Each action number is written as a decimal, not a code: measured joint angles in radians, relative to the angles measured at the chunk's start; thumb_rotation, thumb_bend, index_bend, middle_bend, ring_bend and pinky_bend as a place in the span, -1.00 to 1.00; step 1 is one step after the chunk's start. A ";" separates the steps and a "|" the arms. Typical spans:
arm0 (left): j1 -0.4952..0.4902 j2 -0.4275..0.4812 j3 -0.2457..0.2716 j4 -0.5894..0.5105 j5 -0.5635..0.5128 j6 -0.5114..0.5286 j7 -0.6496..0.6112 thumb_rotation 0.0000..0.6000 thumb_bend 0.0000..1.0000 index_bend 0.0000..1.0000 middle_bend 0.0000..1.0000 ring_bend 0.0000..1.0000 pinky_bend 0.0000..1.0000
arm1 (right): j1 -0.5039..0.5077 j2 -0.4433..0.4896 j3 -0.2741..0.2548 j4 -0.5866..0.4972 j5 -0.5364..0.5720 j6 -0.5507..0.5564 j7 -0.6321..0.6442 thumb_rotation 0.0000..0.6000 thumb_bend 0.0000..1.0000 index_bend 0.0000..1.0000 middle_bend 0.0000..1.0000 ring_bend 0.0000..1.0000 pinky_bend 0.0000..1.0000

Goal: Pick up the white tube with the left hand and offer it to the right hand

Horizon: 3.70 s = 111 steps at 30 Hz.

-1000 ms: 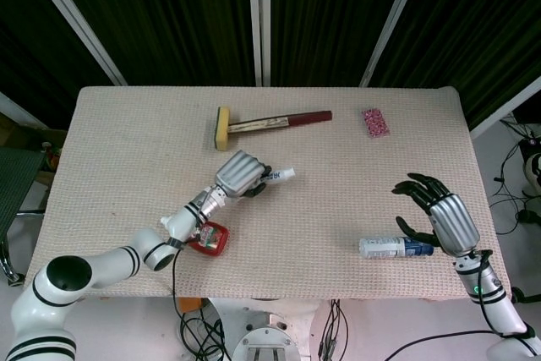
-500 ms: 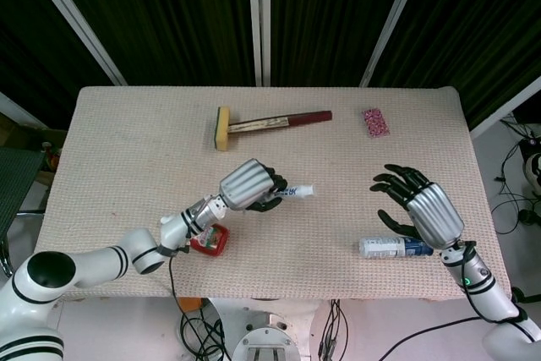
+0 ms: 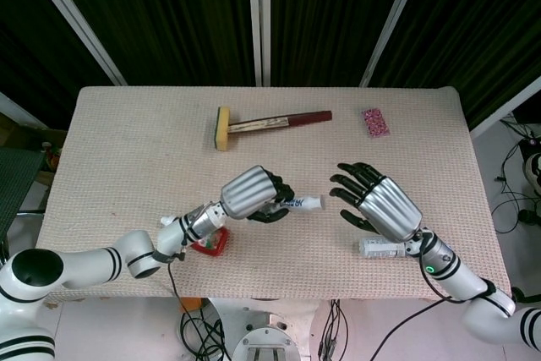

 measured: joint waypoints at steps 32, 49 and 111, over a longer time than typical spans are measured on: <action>-0.003 0.045 -0.005 -0.080 0.015 -0.020 0.000 1.00 0.35 0.33 0.51 0.32 0.61 | 0.076 -0.089 0.001 0.089 -0.051 0.084 0.003 1.00 -0.38 0.07 -0.22 -0.52 -0.26; 0.001 0.053 0.000 -0.070 0.016 -0.054 0.150 1.00 0.38 0.33 0.51 0.32 0.61 | 0.083 -0.065 -0.018 0.066 -0.023 0.046 -0.019 1.00 0.03 0.26 -0.11 -0.47 -0.23; -0.009 -0.085 -0.036 0.176 -0.318 -0.449 0.607 1.00 0.23 -0.36 -0.19 -0.29 0.12 | -0.141 -0.029 -0.047 0.171 0.113 0.287 0.078 1.00 -0.03 0.26 -0.11 -0.47 -0.23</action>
